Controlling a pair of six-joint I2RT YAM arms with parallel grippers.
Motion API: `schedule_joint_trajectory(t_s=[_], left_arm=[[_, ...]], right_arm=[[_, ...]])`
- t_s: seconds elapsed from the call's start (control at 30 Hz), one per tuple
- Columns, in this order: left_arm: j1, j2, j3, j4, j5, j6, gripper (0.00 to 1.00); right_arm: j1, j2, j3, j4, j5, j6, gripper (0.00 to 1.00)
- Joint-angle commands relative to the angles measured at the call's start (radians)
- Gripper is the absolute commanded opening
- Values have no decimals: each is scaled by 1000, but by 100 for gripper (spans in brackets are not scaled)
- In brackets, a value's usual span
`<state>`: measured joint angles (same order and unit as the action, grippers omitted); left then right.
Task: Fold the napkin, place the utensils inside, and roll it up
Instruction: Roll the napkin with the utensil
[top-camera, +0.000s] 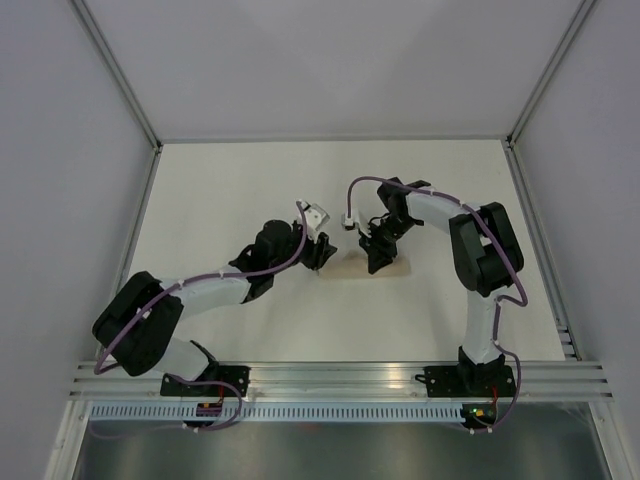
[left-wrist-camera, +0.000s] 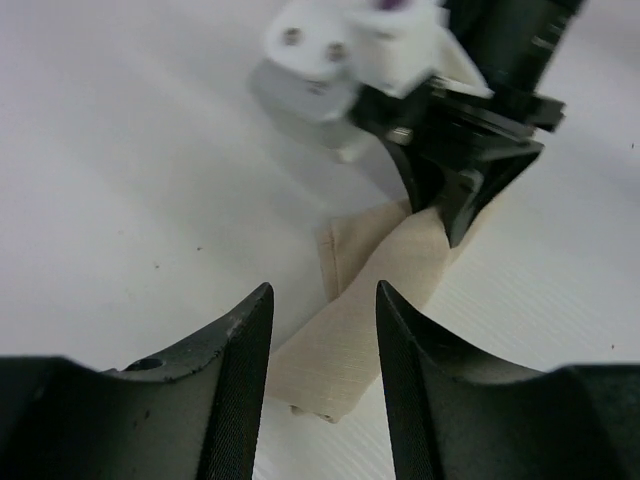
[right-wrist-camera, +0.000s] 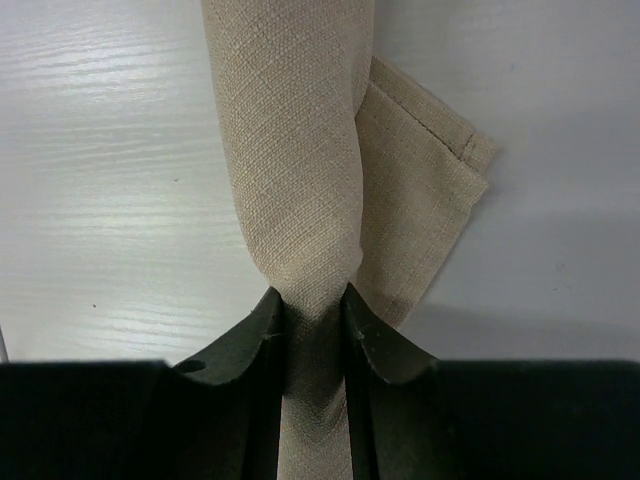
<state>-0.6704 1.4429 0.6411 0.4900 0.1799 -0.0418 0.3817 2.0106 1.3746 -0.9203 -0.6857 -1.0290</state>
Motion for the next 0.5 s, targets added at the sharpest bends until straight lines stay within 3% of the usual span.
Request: schedule_joint_trajectory(t_s=[0.0, 0.27, 0.47], left_arm=[[-102, -6, 12, 67, -146, 193, 51], [-280, 134, 129, -103, -218, 408, 54], [-325, 241, 198, -174, -224, 483, 54]], right_arm=[[-20, 80, 58, -136, -15, -69, 21], [-29, 161, 130, -186, -25, -71, 21], [-36, 201, 175, -212, -34, -71, 22]])
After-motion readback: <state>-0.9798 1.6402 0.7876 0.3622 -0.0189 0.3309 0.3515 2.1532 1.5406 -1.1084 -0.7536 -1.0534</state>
